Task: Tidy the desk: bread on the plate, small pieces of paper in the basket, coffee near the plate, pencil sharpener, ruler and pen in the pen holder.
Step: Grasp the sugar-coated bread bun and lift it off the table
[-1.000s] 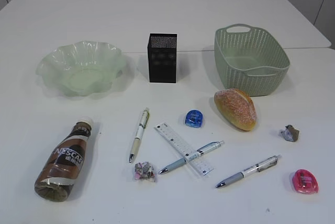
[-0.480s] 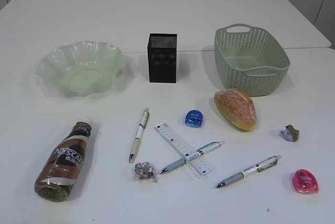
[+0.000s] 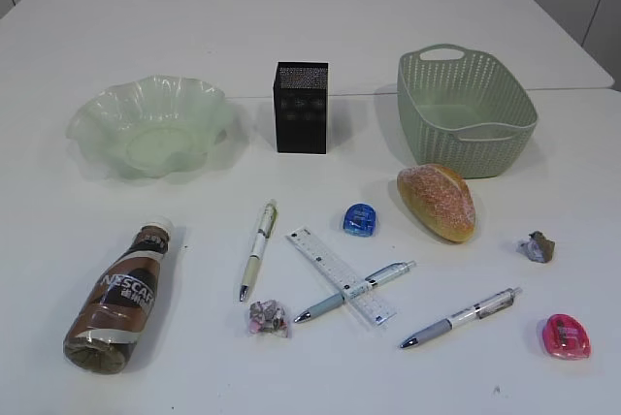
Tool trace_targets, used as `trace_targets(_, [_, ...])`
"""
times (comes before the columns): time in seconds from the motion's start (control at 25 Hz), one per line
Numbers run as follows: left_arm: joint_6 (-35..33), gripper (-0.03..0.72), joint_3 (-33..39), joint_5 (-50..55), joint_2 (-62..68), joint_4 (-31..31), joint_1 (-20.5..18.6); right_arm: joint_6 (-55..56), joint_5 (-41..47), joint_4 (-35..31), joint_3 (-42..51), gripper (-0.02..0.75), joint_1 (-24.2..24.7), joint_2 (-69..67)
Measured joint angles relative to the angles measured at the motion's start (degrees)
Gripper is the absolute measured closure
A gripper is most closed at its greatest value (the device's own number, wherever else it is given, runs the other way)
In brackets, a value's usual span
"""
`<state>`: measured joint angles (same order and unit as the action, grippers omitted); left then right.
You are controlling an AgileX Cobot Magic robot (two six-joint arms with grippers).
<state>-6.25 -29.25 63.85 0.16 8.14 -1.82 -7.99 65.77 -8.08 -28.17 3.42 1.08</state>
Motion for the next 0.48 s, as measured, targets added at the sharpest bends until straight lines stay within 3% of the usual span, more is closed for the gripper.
trace_targets(0.48, [0.0, 0.161, 0.0, 0.0, 0.0, 0.1, 0.0, 1.7, 0.1, -1.3, -0.1, 0.186, 0.0, -0.2])
